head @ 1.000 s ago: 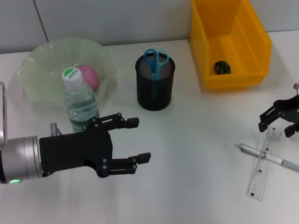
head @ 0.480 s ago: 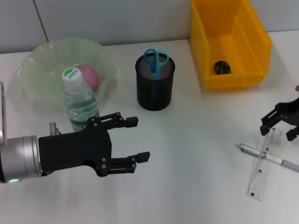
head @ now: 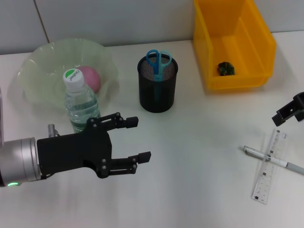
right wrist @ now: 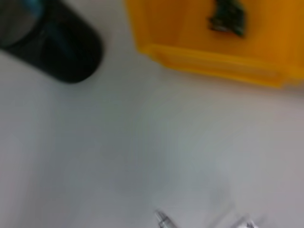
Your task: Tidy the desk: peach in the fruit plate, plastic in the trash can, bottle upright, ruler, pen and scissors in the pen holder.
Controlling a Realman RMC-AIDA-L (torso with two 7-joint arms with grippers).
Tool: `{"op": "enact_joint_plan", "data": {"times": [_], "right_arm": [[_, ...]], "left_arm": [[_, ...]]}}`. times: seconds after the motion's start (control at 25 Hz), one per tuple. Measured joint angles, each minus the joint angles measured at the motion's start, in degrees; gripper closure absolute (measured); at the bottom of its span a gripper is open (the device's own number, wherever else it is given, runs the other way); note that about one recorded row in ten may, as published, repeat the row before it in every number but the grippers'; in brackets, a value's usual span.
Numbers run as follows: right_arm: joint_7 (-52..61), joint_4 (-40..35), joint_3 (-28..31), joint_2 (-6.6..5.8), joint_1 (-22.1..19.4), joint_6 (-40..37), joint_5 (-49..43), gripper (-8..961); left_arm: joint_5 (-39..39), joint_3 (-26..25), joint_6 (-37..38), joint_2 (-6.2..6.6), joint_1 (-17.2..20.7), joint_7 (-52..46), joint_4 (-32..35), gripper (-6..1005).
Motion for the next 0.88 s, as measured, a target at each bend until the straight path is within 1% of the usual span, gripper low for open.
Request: {"op": "enact_joint_plan", "data": {"times": [0.08,0.24,0.4,0.56,0.64,0.68,0.72,0.76,0.84,0.88], "right_arm": [[-7.4,0.1,-1.5,0.17,0.5,0.3,0.0,215],[-20.8,0.0,-6.3,0.93,1.0,0.2,0.1,215],[-29.0,-0.3,-10.9,1.09,1.0,-0.5,-0.4,215],[-33.7,-1.0,-14.5,1.34,1.1,-1.2,-3.0,215],[-34.1,-1.3,-14.4,1.49,1.2,-1.0,-3.7,215],[-31.9,-1.6,-13.8,1.76,1.2,-0.7,-3.8,215],[-31.9,-1.6,-13.8,1.76,1.2,-0.7,-3.8,215],[-29.4,-2.2,-13.6,2.02,1.0,-0.3,-3.8,215],[-20.8,-4.2,-13.5,2.75,0.3,1.4,-5.0,215],[-17.1,-4.9,-13.4,2.92,0.1,2.1,-5.4,215]], "left_arm": [[-0.3,-0.1,-0.1,-0.04,0.1,-0.2,-0.1,189],[-2.4,-0.1,-0.3,-0.06,0.8,-0.6,-0.2,189],[-4.9,-0.1,-0.8,-0.02,1.3,-2.2,-0.1,189],[-5.9,-0.1,-2.1,-0.15,1.5,-4.0,0.0,189],[-6.0,-0.1,-2.7,-0.21,1.5,-4.8,0.0,189],[-6.1,-0.1,-2.9,-0.23,1.5,-5.0,0.0,189],[-6.1,0.0,-3.1,-0.26,1.4,-5.4,-0.1,189],[-6.1,0.1,-3.3,-0.28,1.4,-5.5,-0.2,189],[-6.1,0.3,-3.5,-0.27,1.3,-5.5,-0.1,188],[-6.1,0.4,-3.5,-0.25,1.3,-5.5,-0.1,188]]}}
